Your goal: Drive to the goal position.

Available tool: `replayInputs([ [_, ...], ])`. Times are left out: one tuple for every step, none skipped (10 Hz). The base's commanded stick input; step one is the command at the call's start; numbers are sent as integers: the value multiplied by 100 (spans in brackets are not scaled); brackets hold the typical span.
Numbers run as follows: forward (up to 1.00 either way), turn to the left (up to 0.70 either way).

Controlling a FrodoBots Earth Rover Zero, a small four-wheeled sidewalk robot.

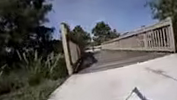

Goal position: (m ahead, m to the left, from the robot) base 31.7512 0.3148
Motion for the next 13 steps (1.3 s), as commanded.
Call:
replayInputs([
  [85,0],
  [85,0],
  [85,0],
  [85,0],
  [85,0],
  [85,0],
  [85,0],
  [85,-13],
  [85,-34],
  [85,-34],
  [85,-34],
  [85,-27],
  [85,0],
])
